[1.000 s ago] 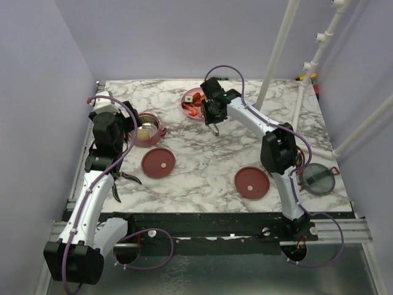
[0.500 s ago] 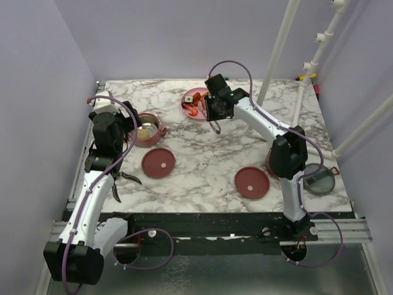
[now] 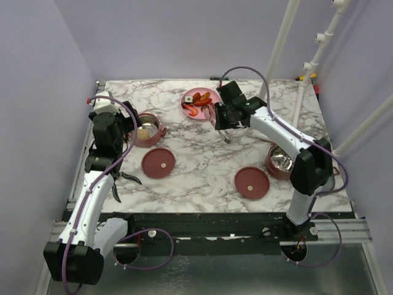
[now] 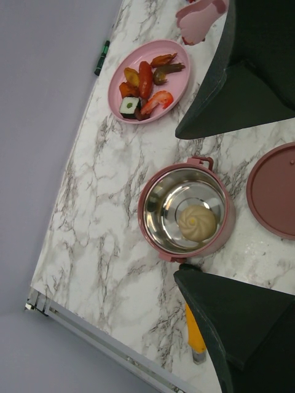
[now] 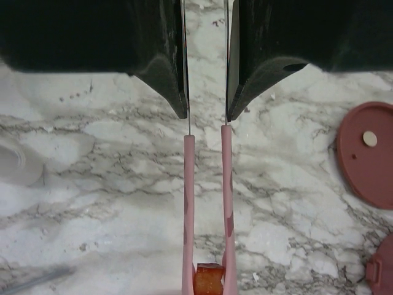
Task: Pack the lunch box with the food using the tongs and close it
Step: Pick up the fake food from the plate, then place the fake food in the packing box.
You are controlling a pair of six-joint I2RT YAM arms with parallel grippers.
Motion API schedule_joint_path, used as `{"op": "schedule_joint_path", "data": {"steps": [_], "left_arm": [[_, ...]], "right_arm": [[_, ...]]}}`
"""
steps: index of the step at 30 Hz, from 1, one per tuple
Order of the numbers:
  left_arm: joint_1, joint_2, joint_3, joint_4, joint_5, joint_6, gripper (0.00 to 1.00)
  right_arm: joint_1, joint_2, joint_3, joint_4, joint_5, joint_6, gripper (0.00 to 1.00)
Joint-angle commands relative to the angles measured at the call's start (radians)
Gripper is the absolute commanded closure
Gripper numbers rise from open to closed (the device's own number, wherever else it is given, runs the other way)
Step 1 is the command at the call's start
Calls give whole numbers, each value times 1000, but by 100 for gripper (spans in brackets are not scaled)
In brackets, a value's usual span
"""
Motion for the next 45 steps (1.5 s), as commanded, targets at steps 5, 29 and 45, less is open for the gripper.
{"op": "schedule_joint_path", "data": {"steps": [5,29,45], "left_arm": [[-2,-1,-13,22,12,3,11],[-30,32,-16,23,28,-3,12],[-44,27,-16,22,24,2,12]], "right_arm": [[-5,-325,-241,-99,39,80,99],[-153,-731,-309,-724,317,377,99],[-155,-722,-425,-674,361,395,80]]}}
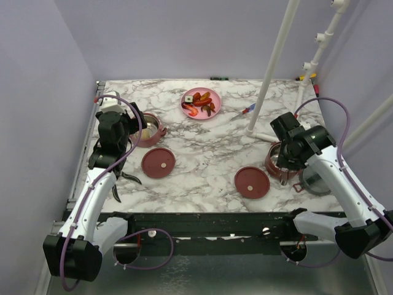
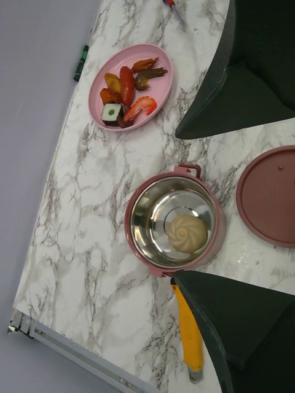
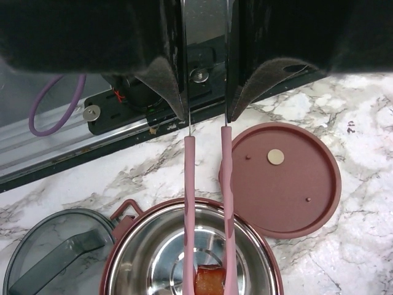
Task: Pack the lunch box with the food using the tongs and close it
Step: Place the fake food in the packing box, then move the packing box to the center of the board.
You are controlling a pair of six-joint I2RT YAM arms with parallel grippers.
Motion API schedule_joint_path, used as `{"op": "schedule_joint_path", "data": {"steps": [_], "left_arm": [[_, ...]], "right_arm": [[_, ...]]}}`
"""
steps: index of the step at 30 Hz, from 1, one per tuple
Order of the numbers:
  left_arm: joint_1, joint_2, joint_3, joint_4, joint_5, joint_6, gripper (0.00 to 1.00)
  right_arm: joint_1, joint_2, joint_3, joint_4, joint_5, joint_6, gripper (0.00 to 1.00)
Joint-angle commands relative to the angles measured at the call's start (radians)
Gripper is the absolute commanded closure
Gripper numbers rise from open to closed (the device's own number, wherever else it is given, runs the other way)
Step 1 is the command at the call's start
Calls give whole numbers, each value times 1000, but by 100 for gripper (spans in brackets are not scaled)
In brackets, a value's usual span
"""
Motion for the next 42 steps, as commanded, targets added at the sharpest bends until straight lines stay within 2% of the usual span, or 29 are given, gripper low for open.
{"op": "schedule_joint_path", "data": {"steps": [1,4,9,14,29,42], "left_arm": [[-4,-8,-7,23,9,3,12],[-4,-6,-7,22,10,2,12],[-4,-3,-7,22,12,2,12],[-5,-3,-7,23,12,2,12],[-4,-12,-7,22,6,5,11],[-4,-18,-7,20,-2,8,12]], "right_arm": [[-3,4,-10,15,46,6,75],[-4,6,-19,20,42,4,67],[-4,1,-30,20,46,3,62],[-4,-1,-43,36,26,-4,64],[-4,24,-148,217,-175,-64,65],[-4,39,-106,303,-353,-118,66]]}}
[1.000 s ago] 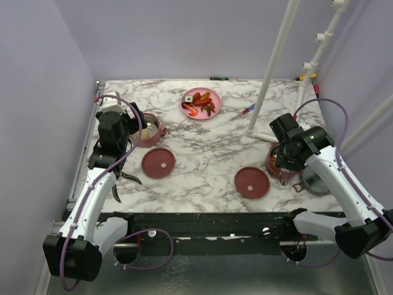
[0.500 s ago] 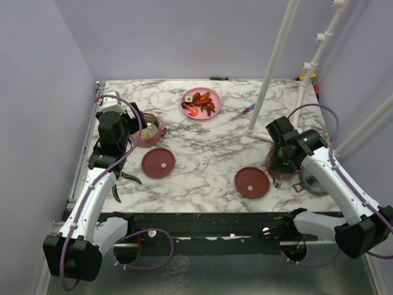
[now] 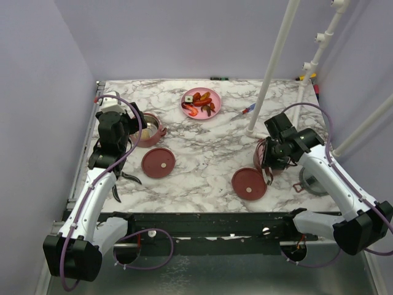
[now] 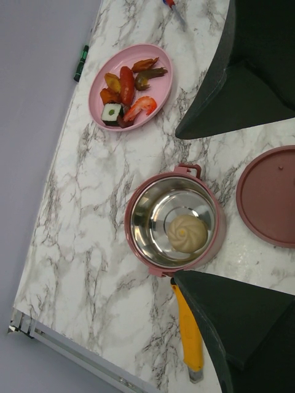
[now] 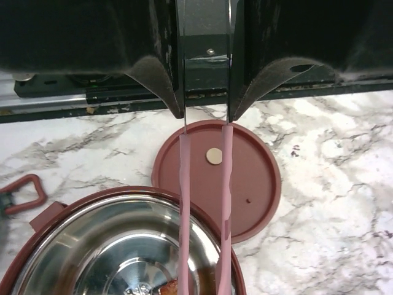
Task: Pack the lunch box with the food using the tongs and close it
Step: Move the packing box to the center of the board.
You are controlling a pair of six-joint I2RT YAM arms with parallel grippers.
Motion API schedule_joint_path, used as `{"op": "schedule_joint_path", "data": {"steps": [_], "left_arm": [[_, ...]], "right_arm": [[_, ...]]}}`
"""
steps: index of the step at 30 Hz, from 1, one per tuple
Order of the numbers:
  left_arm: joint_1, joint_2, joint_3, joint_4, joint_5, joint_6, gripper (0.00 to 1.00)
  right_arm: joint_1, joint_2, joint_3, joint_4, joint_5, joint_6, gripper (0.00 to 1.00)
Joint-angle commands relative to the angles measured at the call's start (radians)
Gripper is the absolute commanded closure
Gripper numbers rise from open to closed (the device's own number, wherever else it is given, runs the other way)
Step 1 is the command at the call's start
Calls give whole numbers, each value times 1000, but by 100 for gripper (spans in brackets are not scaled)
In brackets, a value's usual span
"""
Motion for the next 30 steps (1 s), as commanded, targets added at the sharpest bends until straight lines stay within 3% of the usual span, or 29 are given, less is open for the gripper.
{"op": "schedule_joint_path", "data": {"steps": [1,18,30], "left_arm": [[-4,-18,-7,20,-1,6,12],[-4,-22,-5,17,-11,13,11],[-4,-16,-7,17,-24,18,12]], "right_arm": [[1,13,33,65,-119,-35,66],[4,113,41,244,-411,-121,69],[40,199,104,312,-433,-156,70]]}}
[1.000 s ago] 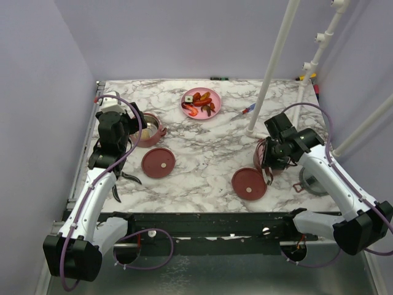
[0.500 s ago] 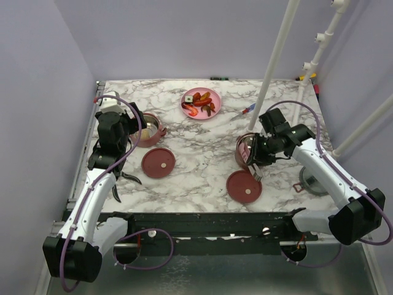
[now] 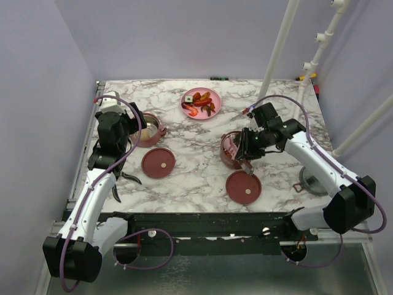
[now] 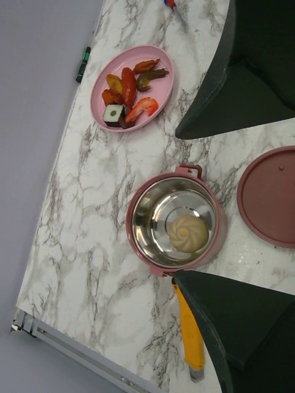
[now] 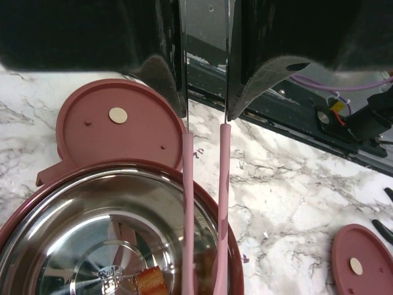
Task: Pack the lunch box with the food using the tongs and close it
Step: Move the packing box to the center of the board.
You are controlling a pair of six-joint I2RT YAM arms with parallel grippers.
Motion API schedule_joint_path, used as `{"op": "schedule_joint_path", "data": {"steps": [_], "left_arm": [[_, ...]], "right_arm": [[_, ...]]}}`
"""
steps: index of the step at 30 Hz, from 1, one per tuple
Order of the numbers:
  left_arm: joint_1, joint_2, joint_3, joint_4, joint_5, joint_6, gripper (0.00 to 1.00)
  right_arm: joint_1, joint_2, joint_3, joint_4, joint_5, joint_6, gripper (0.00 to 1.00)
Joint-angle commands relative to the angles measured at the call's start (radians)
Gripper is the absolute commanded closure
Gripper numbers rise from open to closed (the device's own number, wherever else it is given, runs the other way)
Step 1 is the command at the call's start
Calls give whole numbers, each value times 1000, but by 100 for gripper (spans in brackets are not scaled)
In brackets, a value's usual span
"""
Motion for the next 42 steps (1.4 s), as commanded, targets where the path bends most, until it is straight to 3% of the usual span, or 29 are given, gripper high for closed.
{"op": "schedule_joint_path", "data": {"steps": [1,7,14,21,27,42], "left_arm": [[-4,-7,-7,16,-25,14,11],[-5,-3,-7,16,-29,18,11],[-4,3,-5,16,-20,18,12],[-5,-8,-4,17,-22,17,12],[-4,-10,-4,18,-23,16,12],[-4,-1,-4,19,-14,14,12]], "right_arm": [[18,23,72,35,-20,-35,70],[17,23,208,-133,250,-57,68],[19,43,277,-32,144,-113,66],[54,244,396,148,86,-237,66],[57,429,536,203,128,-333,65],[63,816,869,232,219,-142,61]]}}
